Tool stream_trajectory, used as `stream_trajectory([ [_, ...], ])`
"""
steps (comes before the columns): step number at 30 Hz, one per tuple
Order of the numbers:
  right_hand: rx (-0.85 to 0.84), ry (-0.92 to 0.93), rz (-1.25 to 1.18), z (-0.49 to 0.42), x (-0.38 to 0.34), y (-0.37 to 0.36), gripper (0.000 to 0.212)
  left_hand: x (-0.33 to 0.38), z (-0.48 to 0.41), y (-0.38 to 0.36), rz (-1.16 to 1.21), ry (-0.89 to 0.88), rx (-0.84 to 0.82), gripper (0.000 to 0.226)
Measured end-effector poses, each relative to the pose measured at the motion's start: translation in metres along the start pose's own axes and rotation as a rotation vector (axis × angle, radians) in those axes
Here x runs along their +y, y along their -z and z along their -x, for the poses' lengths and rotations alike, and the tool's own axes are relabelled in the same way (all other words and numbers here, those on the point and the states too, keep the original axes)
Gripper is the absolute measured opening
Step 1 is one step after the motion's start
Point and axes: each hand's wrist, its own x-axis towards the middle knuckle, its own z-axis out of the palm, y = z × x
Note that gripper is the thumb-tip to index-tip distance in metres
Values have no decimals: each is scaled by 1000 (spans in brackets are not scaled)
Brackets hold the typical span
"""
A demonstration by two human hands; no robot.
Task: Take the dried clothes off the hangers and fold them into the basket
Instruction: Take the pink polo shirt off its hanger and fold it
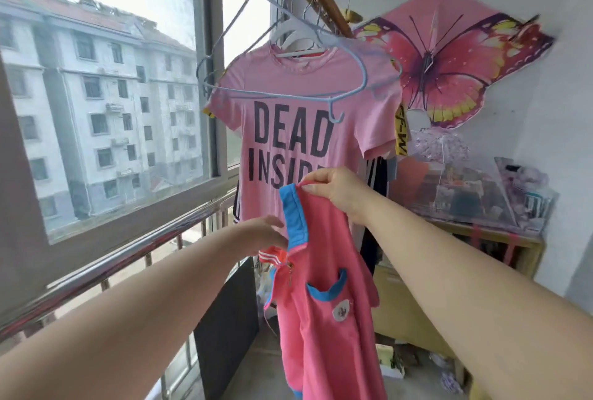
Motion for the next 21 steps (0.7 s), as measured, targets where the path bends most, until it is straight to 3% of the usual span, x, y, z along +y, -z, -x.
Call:
stream_trajectory([
  [5,-30,42,-65,5,0,14,11,3,9,-23,-361,-65,7,37],
  [9,-18,27,-91,9,6,26,15,-15,-1,-30,-233,5,-177,36],
  [11,24,28,-55,9,11,30,16,-17,-6,-33,-281,29,-117,33],
  [14,83,-2,-27,10,19,34,21,-20,-11,-33,-337,33,55,7],
  [18,123,-69,99,6,31,40,23,-26,-18,-13,-444,35,118,14],
  [21,127,-108,242,5,40,42,20,-30,-20,6,-572,140,217,33],
])
